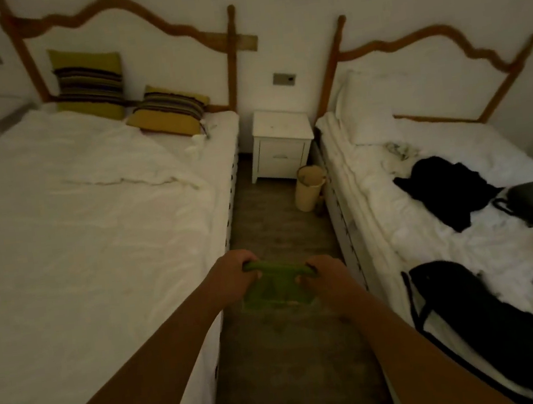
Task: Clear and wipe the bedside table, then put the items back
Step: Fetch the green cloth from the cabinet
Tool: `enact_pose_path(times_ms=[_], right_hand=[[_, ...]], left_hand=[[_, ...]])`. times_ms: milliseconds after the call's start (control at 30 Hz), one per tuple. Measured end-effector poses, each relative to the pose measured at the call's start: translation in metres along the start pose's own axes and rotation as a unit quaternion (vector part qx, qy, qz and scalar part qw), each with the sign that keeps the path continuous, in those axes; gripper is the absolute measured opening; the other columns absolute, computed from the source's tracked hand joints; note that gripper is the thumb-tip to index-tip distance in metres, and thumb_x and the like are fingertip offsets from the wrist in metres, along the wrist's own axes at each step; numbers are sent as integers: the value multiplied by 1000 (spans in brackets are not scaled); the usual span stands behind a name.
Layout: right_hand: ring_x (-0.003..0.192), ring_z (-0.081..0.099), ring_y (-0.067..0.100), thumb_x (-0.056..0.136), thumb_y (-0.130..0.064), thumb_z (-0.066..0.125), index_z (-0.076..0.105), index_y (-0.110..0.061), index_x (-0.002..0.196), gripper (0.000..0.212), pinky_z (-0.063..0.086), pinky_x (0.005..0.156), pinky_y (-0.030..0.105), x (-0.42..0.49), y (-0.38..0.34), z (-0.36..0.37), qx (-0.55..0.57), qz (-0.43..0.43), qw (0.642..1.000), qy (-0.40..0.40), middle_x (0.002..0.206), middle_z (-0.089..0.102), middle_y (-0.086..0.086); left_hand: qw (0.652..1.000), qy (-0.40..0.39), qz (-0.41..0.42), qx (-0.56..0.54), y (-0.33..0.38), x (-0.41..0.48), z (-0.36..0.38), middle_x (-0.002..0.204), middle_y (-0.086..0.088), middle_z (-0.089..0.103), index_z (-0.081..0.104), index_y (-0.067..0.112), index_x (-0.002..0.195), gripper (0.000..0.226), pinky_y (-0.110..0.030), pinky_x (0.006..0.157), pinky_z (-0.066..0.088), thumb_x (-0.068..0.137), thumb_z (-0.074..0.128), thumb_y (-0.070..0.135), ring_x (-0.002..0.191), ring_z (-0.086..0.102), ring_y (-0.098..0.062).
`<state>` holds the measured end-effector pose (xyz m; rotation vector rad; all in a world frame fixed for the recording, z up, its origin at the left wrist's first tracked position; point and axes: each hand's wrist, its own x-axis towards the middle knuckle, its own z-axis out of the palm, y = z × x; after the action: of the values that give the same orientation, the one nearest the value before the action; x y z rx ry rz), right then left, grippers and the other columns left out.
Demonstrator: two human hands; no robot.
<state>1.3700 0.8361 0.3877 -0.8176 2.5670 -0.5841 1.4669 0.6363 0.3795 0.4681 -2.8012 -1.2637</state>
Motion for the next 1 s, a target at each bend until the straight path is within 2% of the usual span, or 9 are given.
enact_pose_path(times_ms=[67, 167, 300, 400, 533, 667, 767, 900, 1000], right_hand=[[76, 60, 17, 91, -29, 61, 60, -17, 85, 14, 43, 61, 24, 39, -1, -15, 14, 6, 1000, 16, 82, 60, 0], [68, 55, 6, 93, -30, 59, 58, -22, 85, 11, 34, 54, 15, 86, 2, -36, 13, 2, 1000, 13, 76, 56, -9], [68, 53, 2, 92, -32, 61, 57, -27, 83, 10, 33, 54, 15, 155, 14, -57, 16, 4, 1000, 18, 75, 54, -12], [69, 53, 3, 91, -32, 62, 59, -24, 84, 11, 33, 55, 18, 214, 31, -72, 20, 6, 999, 25, 76, 54, -10], [70, 55, 9, 90, -32, 63, 60, -17, 84, 16, 37, 56, 23, 311, 63, -102, 26, -8, 999, 32, 77, 57, -4], [79, 60, 19, 91, -30, 63, 63, -11, 90, 19, 46, 66, 32, 404, 87, -131, 42, -32, 998, 21, 86, 63, 7], [76, 60, 19, 90, -28, 64, 61, -14, 85, 16, 48, 68, 34, 473, 93, -158, 69, -49, 996, 13, 81, 61, 3], [74, 59, 15, 89, -29, 64, 60, -21, 81, 12, 49, 66, 32, 559, 98, -194, 66, -59, 996, 22, 78, 59, -2], [76, 58, 13, 89, -33, 64, 60, -21, 85, 12, 50, 69, 32, 617, 105, -212, 44, -63, 997, 9, 82, 60, -3]], left_hand=[[1000, 3, 5, -24, 2, 47, -14, 88, -5, 64, 67, 13, 93, 6, -26, 70, 49, 87, 66, 16, 84, 62, -20], [999, 0, 13, -34, 2, 101, -26, 84, 4, 60, 64, 20, 90, 4, -17, 64, 42, 88, 64, 16, 81, 59, -13], [1000, -8, 20, -14, -4, 171, -33, 90, 2, 61, 67, 15, 98, 10, -15, 66, 41, 91, 61, 16, 84, 58, -12], [1000, -14, 27, 7, -6, 233, -35, 86, 4, 59, 65, 17, 94, 5, -13, 63, 38, 90, 62, 16, 82, 57, -11], [999, -14, 22, 19, -4, 330, -36, 93, -2, 60, 65, 12, 98, 9, -23, 75, 45, 90, 62, 15, 88, 58, -17], [999, -5, 0, 32, 4, 419, -42, 87, 0, 58, 64, 13, 94, 4, -16, 66, 40, 91, 62, 14, 83, 55, -14], [999, 12, -10, 46, 11, 487, -57, 80, 5, 53, 59, 19, 88, 6, -13, 61, 35, 91, 62, 13, 79, 52, -12], [997, 35, -10, 68, 17, 570, -77, 86, 2, 55, 66, 12, 99, 10, -12, 63, 36, 90, 62, 13, 82, 52, -12], [997, 31, -18, 67, 15, 630, -87, 85, 1, 56, 66, 12, 97, 8, -16, 65, 37, 90, 62, 12, 81, 53, -12]])
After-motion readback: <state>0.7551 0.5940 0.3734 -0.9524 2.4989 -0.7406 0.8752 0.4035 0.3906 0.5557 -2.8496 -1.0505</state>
